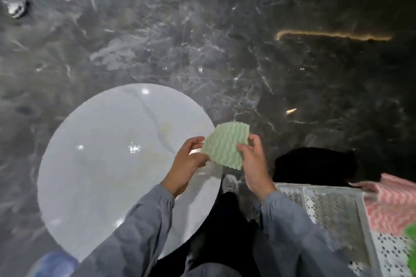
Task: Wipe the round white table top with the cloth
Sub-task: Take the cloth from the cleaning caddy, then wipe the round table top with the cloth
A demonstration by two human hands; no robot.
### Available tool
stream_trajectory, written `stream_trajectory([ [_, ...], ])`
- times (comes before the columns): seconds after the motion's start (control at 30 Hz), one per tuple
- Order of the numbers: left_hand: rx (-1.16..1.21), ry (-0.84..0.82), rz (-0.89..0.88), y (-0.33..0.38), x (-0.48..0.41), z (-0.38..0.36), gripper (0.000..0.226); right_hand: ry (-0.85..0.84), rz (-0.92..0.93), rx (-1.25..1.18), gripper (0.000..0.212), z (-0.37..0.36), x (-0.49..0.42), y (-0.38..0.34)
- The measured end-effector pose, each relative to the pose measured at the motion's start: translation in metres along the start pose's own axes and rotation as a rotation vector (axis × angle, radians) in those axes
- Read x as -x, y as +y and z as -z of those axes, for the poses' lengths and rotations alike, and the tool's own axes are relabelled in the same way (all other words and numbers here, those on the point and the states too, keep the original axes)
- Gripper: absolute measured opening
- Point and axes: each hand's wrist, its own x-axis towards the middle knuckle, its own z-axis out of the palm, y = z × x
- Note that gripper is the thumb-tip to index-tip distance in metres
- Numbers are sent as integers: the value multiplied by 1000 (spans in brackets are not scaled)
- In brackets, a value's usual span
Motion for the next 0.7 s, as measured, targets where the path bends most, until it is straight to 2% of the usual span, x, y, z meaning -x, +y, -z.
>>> stream_trajectory([
  [0.17,21,206,18,-57,13,60,42,-206,-29,204,16,-63,-19,33],
  [0.27,38,356,-11,-85,16,90,38,-319,23,300,15,-89,-35,52],
  [0.4,36,458,-56,-116,14,115,25,-433,270,502,16,-107,-59,78],
  [0.5,-3,536,-134,-144,14,126,19,-554,459,718,27,-112,-72,114],
  [0.63,-60,583,-218,-179,26,129,19,-773,552,1021,40,-108,-64,167],
  [0.7,-81,601,-255,-200,34,128,17,-839,674,1138,44,-101,-57,195],
])
